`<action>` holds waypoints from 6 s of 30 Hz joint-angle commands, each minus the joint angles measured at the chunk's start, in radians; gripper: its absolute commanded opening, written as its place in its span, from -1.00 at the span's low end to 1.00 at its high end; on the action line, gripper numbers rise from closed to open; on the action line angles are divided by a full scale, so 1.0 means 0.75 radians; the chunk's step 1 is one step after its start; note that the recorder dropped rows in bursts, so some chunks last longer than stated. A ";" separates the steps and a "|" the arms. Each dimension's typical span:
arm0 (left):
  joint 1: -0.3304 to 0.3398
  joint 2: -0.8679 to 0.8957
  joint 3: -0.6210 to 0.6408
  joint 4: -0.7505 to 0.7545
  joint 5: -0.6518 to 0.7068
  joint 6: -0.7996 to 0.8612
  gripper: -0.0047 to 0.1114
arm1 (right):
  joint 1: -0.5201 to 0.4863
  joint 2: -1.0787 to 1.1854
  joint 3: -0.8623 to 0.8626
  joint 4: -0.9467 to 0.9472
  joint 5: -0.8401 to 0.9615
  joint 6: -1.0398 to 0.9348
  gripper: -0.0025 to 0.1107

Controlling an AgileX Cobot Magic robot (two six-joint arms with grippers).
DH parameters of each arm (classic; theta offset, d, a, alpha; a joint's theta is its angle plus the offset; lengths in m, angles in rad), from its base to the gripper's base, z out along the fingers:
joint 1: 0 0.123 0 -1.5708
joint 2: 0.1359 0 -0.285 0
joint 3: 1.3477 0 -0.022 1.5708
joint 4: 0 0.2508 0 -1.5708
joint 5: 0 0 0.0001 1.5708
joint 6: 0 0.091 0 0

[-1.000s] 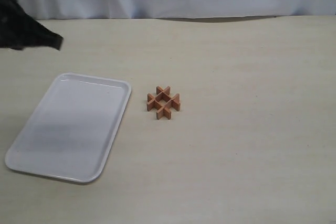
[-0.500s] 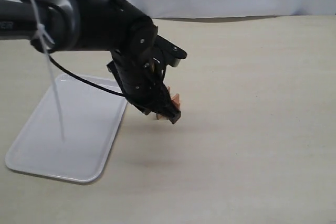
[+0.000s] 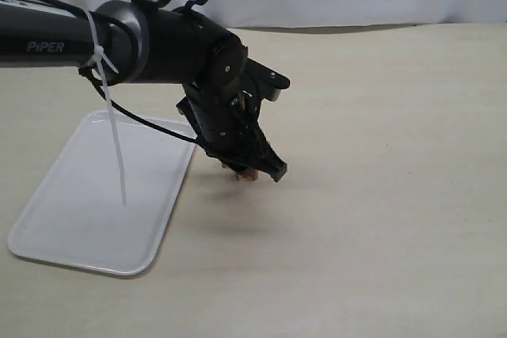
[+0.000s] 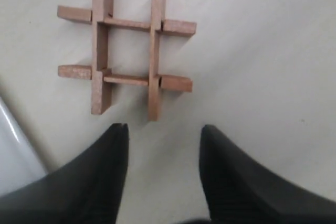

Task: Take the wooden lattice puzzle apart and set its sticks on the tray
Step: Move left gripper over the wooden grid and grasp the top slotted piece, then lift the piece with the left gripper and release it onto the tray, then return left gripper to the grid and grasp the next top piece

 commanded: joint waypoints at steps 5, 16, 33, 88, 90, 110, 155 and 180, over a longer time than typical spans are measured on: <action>0.002 0.000 -0.005 0.060 -0.118 0.005 -0.09 | -0.002 -0.005 0.002 0.000 -0.005 0.004 -0.88; 0.000 0.058 0.007 -0.067 -0.018 0.180 -0.09 | -0.002 -0.005 0.002 0.000 -0.005 0.004 -0.88; 0.000 0.092 0.007 0.033 -0.145 0.171 -0.09 | -0.002 -0.005 0.002 0.000 -0.005 0.004 -0.88; 0.608 -0.401 0.528 0.058 -0.040 0.200 -0.92 | -0.002 -0.005 0.002 0.000 -0.005 0.004 -0.88; 0.608 -0.389 0.541 0.058 -0.090 0.200 -0.92 | -0.002 -0.005 0.002 0.000 -0.005 0.004 -0.88; 0.578 -0.392 0.392 -0.174 0.042 0.248 0.29 | -0.002 -0.005 0.002 0.000 -0.005 0.004 -0.88; 0.109 -0.023 0.300 -0.090 -0.469 0.526 0.29 | -0.002 -0.005 0.002 0.000 -0.005 0.004 -0.88; 0.109 -0.023 0.300 -0.085 -0.528 0.526 -0.69 | -0.002 -0.005 0.002 0.000 -0.005 0.004 -0.88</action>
